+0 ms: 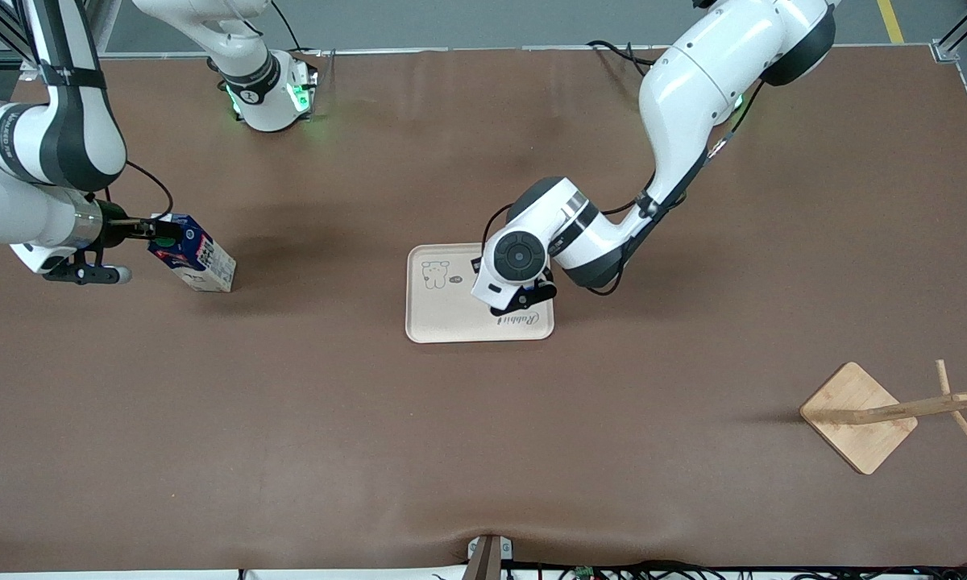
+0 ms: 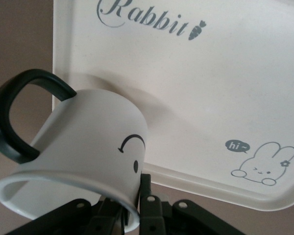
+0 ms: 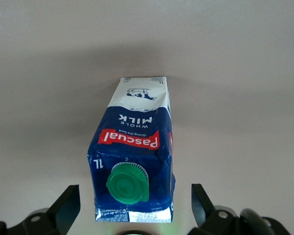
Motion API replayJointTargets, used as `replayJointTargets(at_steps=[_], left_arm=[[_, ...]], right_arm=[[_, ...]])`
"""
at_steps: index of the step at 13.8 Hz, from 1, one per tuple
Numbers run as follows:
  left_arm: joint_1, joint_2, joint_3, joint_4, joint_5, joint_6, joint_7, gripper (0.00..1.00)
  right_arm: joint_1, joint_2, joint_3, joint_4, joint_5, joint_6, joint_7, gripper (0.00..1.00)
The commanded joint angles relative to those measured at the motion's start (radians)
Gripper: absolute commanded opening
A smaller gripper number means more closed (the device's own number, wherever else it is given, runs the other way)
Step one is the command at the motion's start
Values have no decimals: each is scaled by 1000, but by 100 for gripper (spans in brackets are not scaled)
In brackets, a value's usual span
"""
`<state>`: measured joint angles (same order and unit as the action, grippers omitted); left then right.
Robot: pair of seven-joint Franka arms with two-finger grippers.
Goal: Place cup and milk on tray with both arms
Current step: 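Lower the mug onto the tray and open the left gripper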
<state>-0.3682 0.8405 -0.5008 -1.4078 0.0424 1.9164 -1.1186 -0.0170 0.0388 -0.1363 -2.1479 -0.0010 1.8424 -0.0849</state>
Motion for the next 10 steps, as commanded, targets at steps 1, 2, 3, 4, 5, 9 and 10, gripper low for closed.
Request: replayJointTargets(at_steps=[1,2,3,4,5,9,10], left_arm=[[-14,26,15,38,-24,-28,20,0],[-12,26,15,36,-25,-28,23,0],[-14,26,15,35,-30,-28,23,0],[-14,26,15,35,-36,-28,23,0],[-14,28,15,35,-50,-28,23,1],[-14,23,15,35,-78,-30,20,40],[-12,19,15,35,-78,-31,22,49]], right_arm=[[3,-54,0,-72,-1,47,17,100],[3,-51,1,-72,-1,49,17,100],[5,-53,1,-82,-1,55,17,100],[6,-53,1,-93,-1,75,17,100],[5,-48,0,-104,-1,93,17,100],[6,-50,1,-127,-1,124,19,100],[6,-48,1,-128,-1,127,17,100]])
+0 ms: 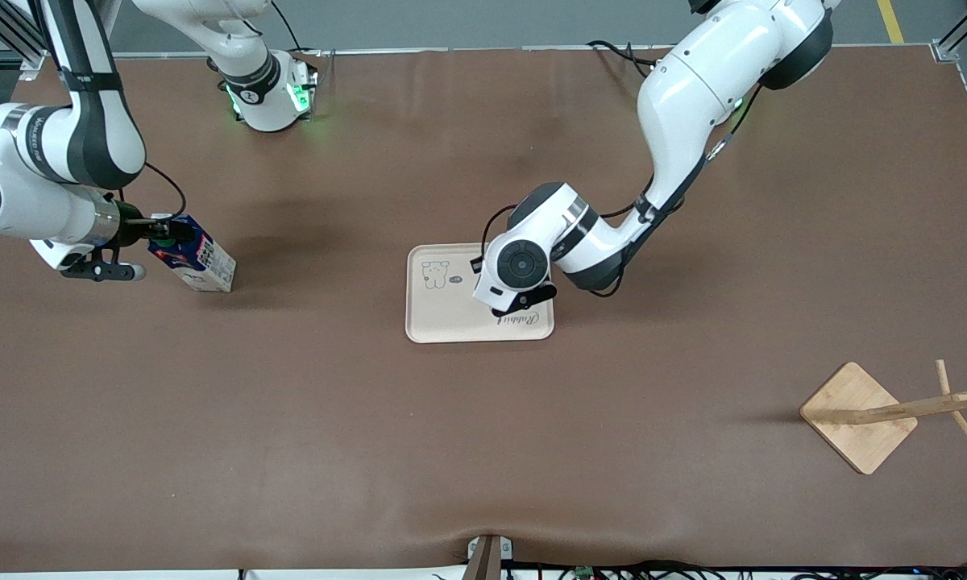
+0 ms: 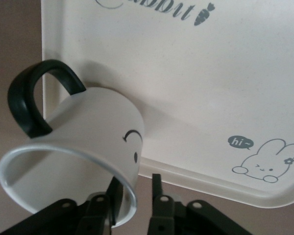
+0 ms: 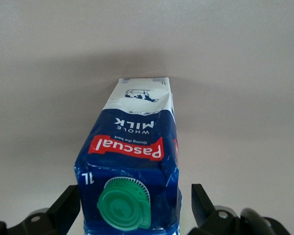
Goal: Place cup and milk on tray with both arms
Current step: 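Lower the mug onto the tray and open the left gripper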
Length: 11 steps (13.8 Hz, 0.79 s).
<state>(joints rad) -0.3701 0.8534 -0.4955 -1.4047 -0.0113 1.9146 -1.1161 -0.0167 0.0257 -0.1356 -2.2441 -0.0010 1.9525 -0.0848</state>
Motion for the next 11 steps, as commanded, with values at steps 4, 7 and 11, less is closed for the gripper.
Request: replayJointTargets(at_steps=[4,7,11], left_arm=[[-3,-11,6,47,-16,-45,24,100],[6,-43,11,114,-10,-150,21,100],[127,-199,28,139,36,-264,100,100]], right_arm=[[6,-32,1,-43,-1,43,17,100],[6,-32,1,-75,-1,95,17,100],[4,-32,1,-72,-1,85,14,18]])
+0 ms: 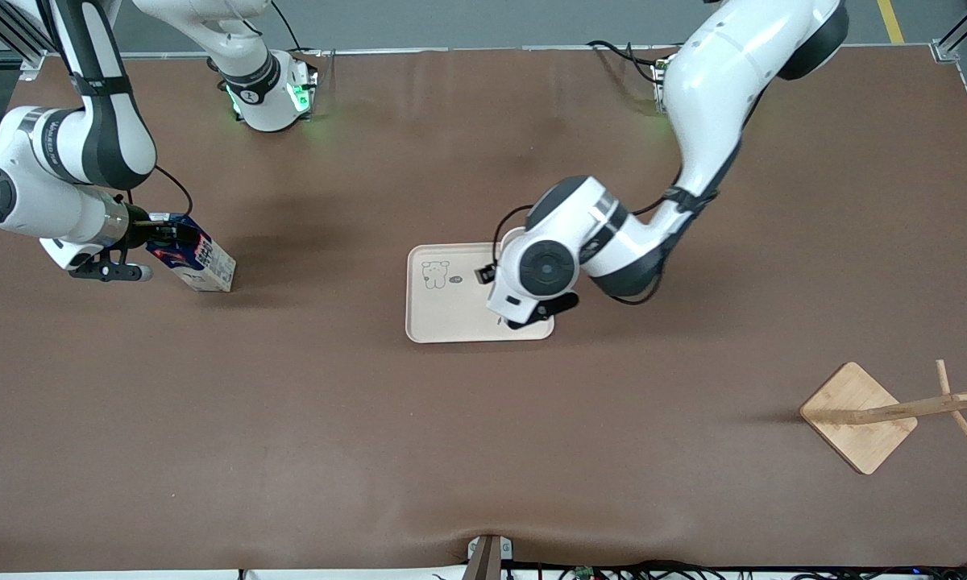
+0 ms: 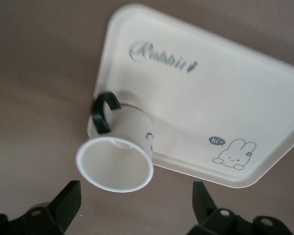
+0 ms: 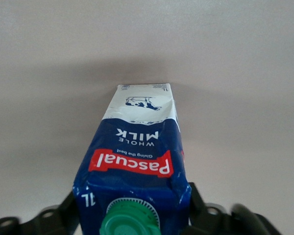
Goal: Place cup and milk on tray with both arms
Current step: 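Lower the mug onto the tray and open the left gripper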
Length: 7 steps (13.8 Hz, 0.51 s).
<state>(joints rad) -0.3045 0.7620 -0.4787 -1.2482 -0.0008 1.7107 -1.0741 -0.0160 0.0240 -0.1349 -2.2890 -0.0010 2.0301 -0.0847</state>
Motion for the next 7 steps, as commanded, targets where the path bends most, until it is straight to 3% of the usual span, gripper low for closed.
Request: replayJointTargets(at_steps=[1,3,7], left_arm=[[117,-145,9,-19,66,-83,98,100],[203,-196,8,-19,102,-131,199,100],[367,-308,9,-20,148,-163,405,100]], right_arm=[[4,-32,0,-26,0,5,11,4],[4,-33,0,-4,1,-25,13,0],[39,-22,0,273,67,-428,20,0]])
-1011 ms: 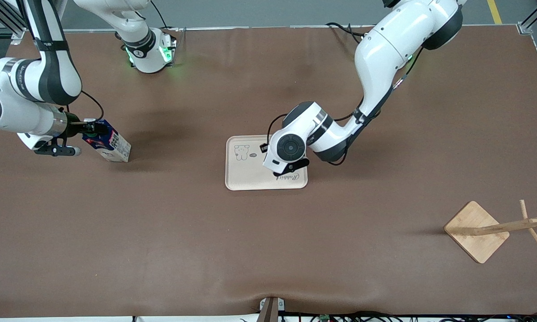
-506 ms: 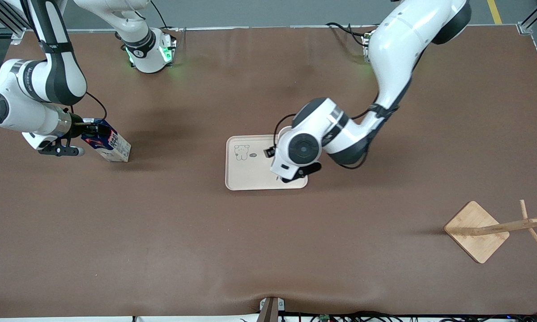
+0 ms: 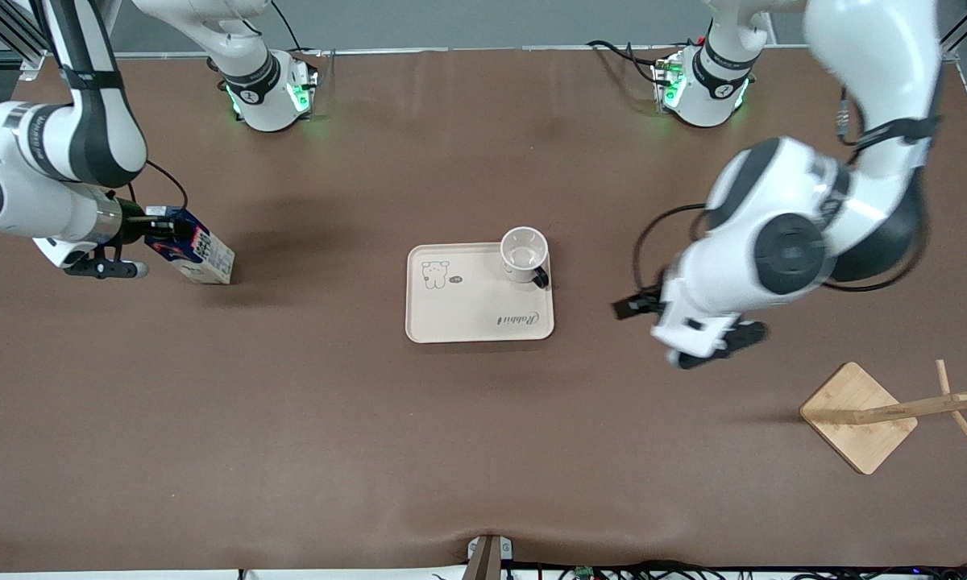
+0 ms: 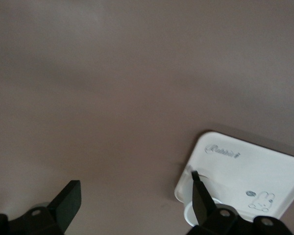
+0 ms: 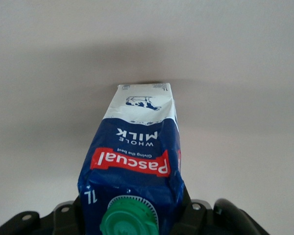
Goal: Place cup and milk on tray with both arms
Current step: 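Lower the mug onto the tray and open the left gripper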
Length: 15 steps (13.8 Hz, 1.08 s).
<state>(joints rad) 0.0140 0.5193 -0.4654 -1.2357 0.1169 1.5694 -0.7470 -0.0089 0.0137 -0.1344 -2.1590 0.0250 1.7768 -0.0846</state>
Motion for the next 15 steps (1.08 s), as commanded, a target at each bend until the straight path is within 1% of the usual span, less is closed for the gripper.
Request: replayJointTargets(at_steps=[1,3,5,8,10,11,12,13,15], left_arm=[[75,-84,-3,-34,47,-43,104,100],[107,-120,-2,-34,105,-75,112,100],[142,-153,-4,-34,116,-107,161,100],[196,-205,-3,-34,116,-152,274,100],[192,-243,10,-50,118,-164,326,100],[184,-269,28,-65,116,-163,349,100],[155,-284,60,-71,113,-163,368,100],[118,-304,114,-76,106,-161,391,100],[46,-355,224,-117,86,-146,469,100]], right_arm=[[46,-5,-1,215,44,-259,20,0],[93,3,-1,324,49,-354,28,0],[151,21,-1,395,76,-393,81,0],[259,51,-1,419,177,-384,251,0],[350,107,-1,506,187,-392,383,0],[392,136,-1,545,188,-393,446,0],[421,170,1,582,203,-392,494,0],[455,201,-1,612,235,-389,524,0],[496,254,-1,643,289,-381,537,0]])
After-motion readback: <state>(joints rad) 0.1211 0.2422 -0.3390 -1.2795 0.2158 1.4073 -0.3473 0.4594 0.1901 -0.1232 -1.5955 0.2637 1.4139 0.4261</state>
